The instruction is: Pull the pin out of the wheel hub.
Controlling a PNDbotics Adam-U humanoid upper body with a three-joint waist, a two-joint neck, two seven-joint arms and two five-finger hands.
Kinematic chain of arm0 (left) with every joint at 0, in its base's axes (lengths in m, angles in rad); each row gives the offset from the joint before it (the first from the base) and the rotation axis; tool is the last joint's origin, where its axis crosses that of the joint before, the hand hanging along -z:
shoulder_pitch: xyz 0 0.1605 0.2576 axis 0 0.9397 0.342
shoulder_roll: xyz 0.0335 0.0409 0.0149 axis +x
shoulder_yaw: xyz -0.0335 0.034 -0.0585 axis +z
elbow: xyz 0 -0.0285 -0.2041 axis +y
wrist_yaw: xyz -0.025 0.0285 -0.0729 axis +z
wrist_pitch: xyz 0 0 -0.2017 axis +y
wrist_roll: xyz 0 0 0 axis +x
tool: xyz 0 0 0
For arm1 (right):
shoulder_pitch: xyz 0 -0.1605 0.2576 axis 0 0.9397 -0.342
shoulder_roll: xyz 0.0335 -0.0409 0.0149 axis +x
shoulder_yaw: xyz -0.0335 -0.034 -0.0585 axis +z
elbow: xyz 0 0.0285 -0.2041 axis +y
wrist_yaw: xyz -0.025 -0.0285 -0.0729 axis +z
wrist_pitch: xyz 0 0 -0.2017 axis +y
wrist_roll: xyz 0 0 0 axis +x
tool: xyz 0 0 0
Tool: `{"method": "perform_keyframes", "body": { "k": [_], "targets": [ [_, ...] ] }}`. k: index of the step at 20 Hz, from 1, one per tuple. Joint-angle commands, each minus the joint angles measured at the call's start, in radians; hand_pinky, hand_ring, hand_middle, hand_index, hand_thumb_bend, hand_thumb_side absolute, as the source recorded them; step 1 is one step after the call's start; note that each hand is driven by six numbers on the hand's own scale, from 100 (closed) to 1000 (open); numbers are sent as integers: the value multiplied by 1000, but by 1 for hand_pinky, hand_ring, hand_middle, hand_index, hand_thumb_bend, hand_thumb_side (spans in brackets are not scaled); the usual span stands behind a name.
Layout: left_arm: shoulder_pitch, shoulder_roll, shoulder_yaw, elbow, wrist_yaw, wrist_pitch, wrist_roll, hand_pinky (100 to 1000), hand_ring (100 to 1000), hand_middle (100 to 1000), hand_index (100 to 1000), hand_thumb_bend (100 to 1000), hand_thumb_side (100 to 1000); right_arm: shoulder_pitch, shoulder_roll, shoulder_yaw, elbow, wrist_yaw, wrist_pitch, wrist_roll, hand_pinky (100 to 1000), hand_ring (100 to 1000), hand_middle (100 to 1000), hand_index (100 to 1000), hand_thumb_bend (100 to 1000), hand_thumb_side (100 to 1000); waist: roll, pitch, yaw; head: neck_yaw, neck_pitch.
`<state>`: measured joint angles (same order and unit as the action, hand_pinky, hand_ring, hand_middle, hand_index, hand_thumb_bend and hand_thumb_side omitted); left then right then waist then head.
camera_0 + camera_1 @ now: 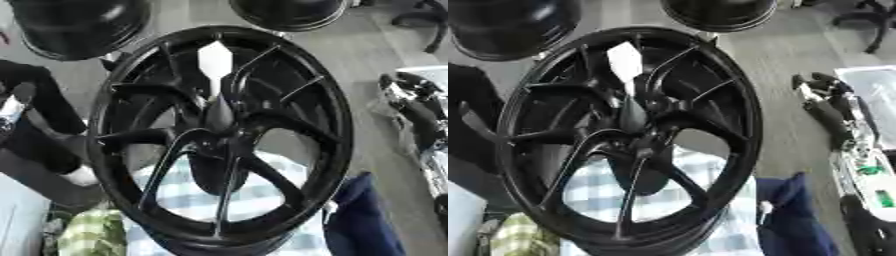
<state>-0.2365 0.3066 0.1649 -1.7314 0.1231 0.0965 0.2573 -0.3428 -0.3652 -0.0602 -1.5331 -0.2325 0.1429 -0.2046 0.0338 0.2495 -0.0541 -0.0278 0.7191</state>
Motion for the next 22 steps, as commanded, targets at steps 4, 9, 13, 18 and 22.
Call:
{"method": "perform_keyframes", "body": {
  "k": [4, 9, 13, 18, 22],
  "targets": [
    [-11, 22, 3, -19, -5, 0, 1, 698, 565, 573, 594, 764, 292, -11, -16, -2, -14, -4, 0, 0, 849, 776, 723, 801, 358, 347, -2, -22, 0, 1, -5],
    [-39, 58, -8, -17, -3, -1, -6, 698, 565, 573, 595, 762, 297, -18, -22, 1, -15, -5, 2, 1, 849, 775, 722, 800, 357, 346, 0, -21, -4, -1, -3],
    [-98, 131, -35, -27, -23, -9, -25, 700, 568, 576, 599, 752, 312, -18, -26, 5, -14, -5, 4, 3, 849, 774, 721, 799, 356, 347, 2, -24, -10, -4, 2],
    [-206, 262, -102, -47, -64, -24, -82, 704, 573, 582, 610, 733, 327, -13, -30, 9, -12, -4, 6, 5, 849, 774, 720, 798, 355, 348, 4, -32, -16, 0, 11],
    [-308, 369, -159, -36, -78, -30, -141, 709, 580, 587, 623, 715, 337, -11, -32, 12, -11, -4, 6, 8, 849, 774, 720, 798, 353, 349, 3, -35, -19, 4, 13]
  ]
}}
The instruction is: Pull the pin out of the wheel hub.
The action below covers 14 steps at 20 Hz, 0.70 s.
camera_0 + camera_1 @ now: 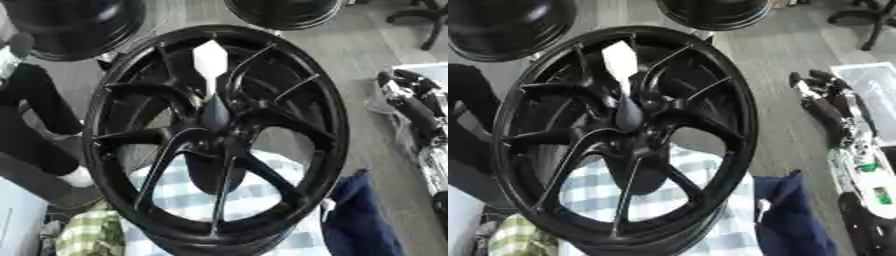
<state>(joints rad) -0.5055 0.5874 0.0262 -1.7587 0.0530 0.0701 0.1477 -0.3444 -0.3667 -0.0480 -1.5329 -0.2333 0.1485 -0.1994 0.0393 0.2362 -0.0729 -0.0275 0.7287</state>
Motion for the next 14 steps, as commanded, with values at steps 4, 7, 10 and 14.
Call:
{"method": "perform_keyframes", "body": {
  "k": [4, 7, 10, 14],
  "targets": [
    [-138, 191, -104, -6, -30, -42, -93, 717, 592, 596, 638, 697, 347, -8, -34, 7, -9, -3, 3, 9, 849, 774, 720, 798, 353, 350, 1, -27, -11, 2, 4],
    [-213, 262, -180, 6, -63, -84, -140, 728, 609, 611, 660, 678, 351, -10, -35, 11, -9, -3, 4, 12, 849, 774, 720, 798, 352, 350, 3, -29, -19, 3, 2],
    [-280, 297, -256, 39, -108, -128, -187, 738, 630, 626, 681, 651, 353, -11, -36, 16, -8, -3, 6, 16, 849, 774, 720, 797, 352, 350, 4, -31, -26, 5, 1],
    [-380, 285, -363, 113, -173, -187, -253, 746, 646, 638, 695, 625, 351, -10, -39, 21, -5, -3, 8, 21, 849, 774, 720, 797, 351, 351, 4, -36, -31, -3, 3]
  ]
}}
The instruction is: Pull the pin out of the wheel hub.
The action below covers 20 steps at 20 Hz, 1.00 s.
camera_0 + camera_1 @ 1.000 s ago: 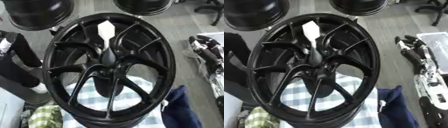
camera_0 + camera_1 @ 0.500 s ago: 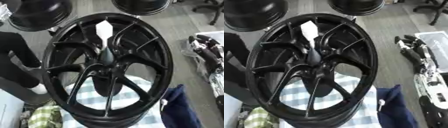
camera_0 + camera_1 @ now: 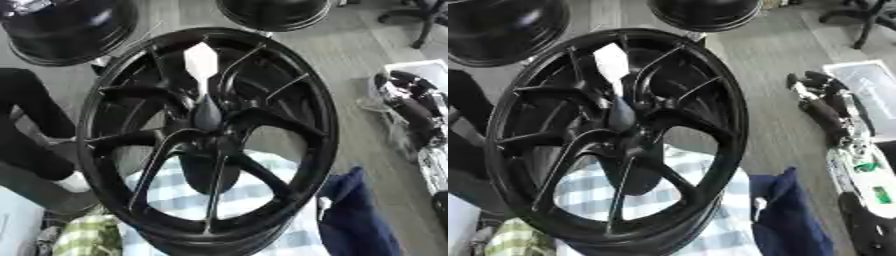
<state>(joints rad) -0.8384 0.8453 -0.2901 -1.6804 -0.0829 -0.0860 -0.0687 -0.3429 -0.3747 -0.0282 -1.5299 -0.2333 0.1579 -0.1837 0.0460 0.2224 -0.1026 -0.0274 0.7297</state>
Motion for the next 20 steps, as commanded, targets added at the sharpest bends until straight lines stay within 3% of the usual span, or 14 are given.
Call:
{"method": "perform_keyframes", "body": {
  "k": [1, 8, 12, 15, 20],
  "targets": [
    [-72, 17, -73, 59, -54, -45, -53, 749, 653, 643, 700, 618, 353, -11, -31, 2, -8, -3, -1, 6, 849, 774, 720, 797, 351, 350, -3, -24, -2, -5, 3],
    [-261, -67, -259, 248, -171, -146, -170, 766, 686, 665, 734, 584, 347, -5, -34, 4, -4, -9, 1, 8, 848, 773, 719, 797, 351, 351, -4, -28, -1, -29, 2],
    [-320, -104, -348, 360, -240, -214, -239, 788, 727, 705, 775, 557, 351, -2, -37, 4, -2, -10, 2, 8, 848, 773, 719, 796, 351, 352, 2, -30, 1, -38, 1],
    [-342, -135, -370, 444, -291, -265, -290, 799, 742, 721, 791, 548, 353, 0, -37, 6, -1, -10, 3, 8, 848, 773, 719, 796, 350, 352, 4, -32, 1, -44, 1],
    [-382, -203, -349, 581, -355, -350, -375, 839, 795, 753, 813, 588, 330, 1, -36, 6, 1, -11, 4, 8, 848, 773, 718, 796, 350, 352, 3, -35, -1, -47, 1]
  ]
}}
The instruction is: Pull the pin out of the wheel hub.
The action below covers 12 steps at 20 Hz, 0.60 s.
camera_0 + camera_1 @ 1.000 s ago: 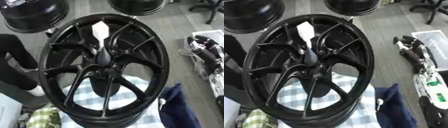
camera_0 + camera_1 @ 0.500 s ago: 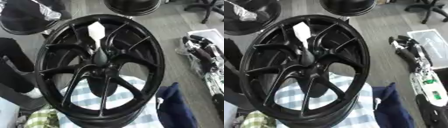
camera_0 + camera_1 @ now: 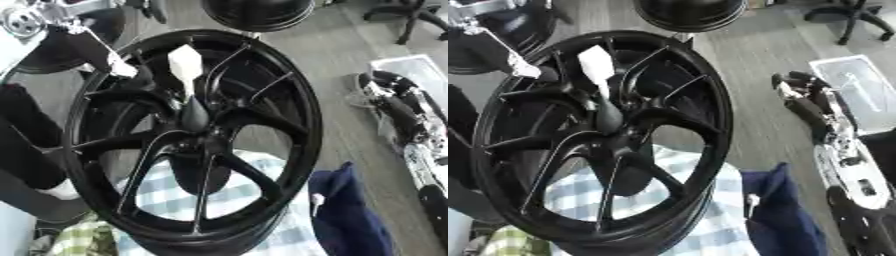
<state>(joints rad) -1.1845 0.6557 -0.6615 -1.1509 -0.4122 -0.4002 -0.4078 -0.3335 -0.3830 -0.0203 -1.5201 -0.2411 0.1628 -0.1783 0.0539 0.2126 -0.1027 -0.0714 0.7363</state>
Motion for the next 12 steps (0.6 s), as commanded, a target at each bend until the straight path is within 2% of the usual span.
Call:
{"method": "perform_keyframes", "body": {
  "k": [1, 5, 6, 7, 8, 10, 12],
  "targets": [
    [-44, -27, 30, 76, -37, -52, -52, 845, 802, 756, 814, 589, 326, -8, -27, -2, -8, -4, -1, 3, 848, 773, 718, 795, 349, 353, -6, -26, -1, -3, -5],
    [-70, -68, 74, 155, -74, -123, -129, 850, 807, 759, 814, 596, 311, -8, -24, -1, -7, -5, 1, 3, 848, 773, 718, 795, 349, 353, -8, -27, -1, -3, -4],
    [-82, -79, 103, 165, -64, -133, -225, 855, 810, 759, 812, 576, 282, -7, -22, -1, -6, -6, 1, 3, 848, 772, 717, 795, 348, 355, -9, -27, -2, -3, -4],
    [-96, -90, 143, 166, -38, -125, -352, 855, 810, 759, 812, 576, 282, -7, -21, 0, -5, -7, 1, 3, 848, 772, 717, 795, 348, 355, -10, -27, -2, -4, -4],
    [-107, -97, 170, 163, -10, -110, -427, 853, 805, 756, 807, 558, 263, -7, -20, 0, -5, -7, 2, 3, 848, 772, 717, 794, 347, 355, -10, -27, -2, -4, -4],
    [-117, -101, 183, 149, 26, -80, -482, 849, 800, 752, 801, 533, 242, -6, -20, 0, -3, -7, 2, 3, 848, 772, 717, 794, 347, 356, -9, -25, -3, -5, -5],
    [-124, -102, 182, 134, 48, -61, -495, 845, 795, 748, 793, 516, 209, -5, -20, 1, -2, -7, 2, 3, 848, 771, 716, 794, 346, 357, -8, -24, -4, -6, -5]
  ]
}}
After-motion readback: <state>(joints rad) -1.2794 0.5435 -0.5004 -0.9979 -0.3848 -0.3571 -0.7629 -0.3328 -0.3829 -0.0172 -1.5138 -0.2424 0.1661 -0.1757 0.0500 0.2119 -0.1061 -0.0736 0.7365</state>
